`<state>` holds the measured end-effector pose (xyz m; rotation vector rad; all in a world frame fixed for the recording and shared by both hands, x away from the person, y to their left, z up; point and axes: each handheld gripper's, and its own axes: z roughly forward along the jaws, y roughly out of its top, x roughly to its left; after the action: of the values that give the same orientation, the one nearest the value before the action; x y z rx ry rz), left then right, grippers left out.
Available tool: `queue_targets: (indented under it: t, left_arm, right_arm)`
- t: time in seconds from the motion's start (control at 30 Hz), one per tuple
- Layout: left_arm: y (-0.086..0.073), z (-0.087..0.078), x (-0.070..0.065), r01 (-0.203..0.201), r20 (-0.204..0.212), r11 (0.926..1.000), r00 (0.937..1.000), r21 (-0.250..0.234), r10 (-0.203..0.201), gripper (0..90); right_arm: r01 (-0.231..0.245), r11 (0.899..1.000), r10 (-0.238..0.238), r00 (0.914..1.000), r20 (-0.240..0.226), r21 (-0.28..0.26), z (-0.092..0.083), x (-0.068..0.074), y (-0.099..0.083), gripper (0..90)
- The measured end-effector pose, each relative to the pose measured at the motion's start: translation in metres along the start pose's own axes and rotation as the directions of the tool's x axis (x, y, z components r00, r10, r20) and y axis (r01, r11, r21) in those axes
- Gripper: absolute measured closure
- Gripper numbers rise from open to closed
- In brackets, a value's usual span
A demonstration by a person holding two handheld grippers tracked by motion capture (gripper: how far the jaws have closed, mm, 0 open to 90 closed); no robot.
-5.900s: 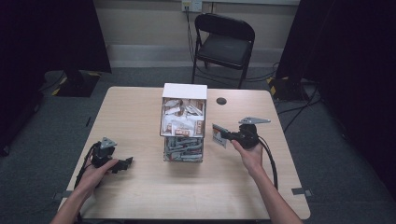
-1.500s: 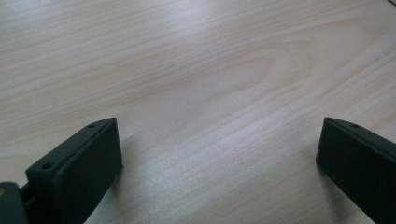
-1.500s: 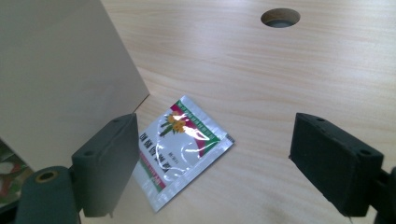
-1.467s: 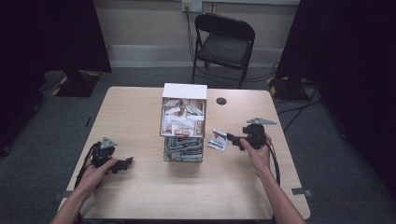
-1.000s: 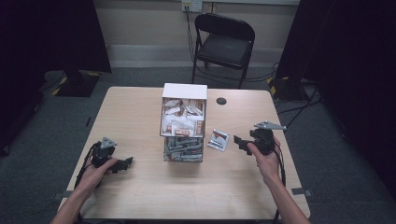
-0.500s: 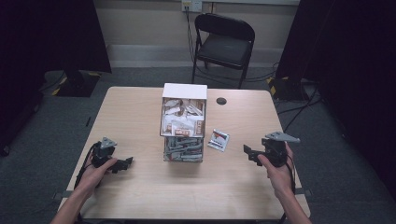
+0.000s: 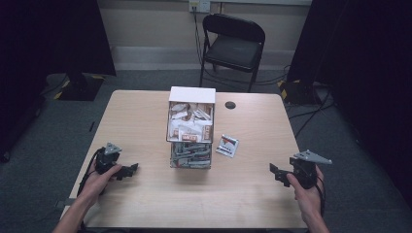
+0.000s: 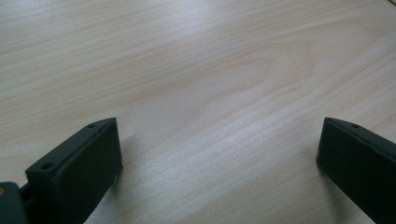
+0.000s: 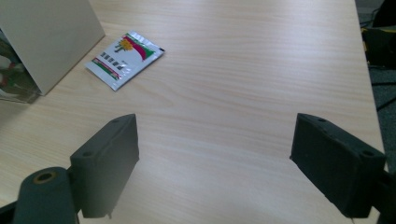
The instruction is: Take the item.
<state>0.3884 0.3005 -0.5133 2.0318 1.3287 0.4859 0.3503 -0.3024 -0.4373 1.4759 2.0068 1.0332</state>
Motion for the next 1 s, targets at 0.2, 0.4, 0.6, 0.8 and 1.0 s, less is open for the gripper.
queue_targets:
  t: [0.2, 0.4, 0.6, 0.8, 1.0]
  left_arm:
    - [0.000, 0.000, 0.000, -0.001, 0.000, 1.0000, 1.0000, 0.001, 0.001, 0.0]
    - [0.000, 0.000, 0.000, -0.001, -0.002, 1.0000, 1.0000, 0.001, 0.001, 0.0]
    - [0.000, 0.000, 0.000, -0.001, -0.001, 1.0000, 1.0000, 0.001, 0.001, 0.0]
    - [0.000, 0.000, 0.000, 0.001, -0.002, 1.0000, 1.0000, 0.000, -0.001, 0.0]
    - [0.000, 0.000, 0.000, 0.003, -0.003, 1.0000, 1.0000, 0.000, -0.003, 0.0]
  right_arm:
    - [-0.037, 0.999, 0.035, 0.9965, 0.076, 0.025, 0.001, -0.014, -0.017, 16.3]
    - [-0.067, 0.994, 0.056, 0.9904, 0.127, 0.083, 0.016, -0.022, -0.031, 15.3]
    - [-0.084, 0.985, 0.059, 0.9847, 0.164, 0.148, 0.035, -0.013, -0.035, 16.1]
    - [-0.045, 0.986, 0.016, 0.9849, 0.172, 0.162, 0.045, -0.004, -0.037, 14.0]
    - [-0.056, 0.993, 0.035, 0.9789, 0.201, 0.101, 0.048, -0.004, -0.042, 11.7]
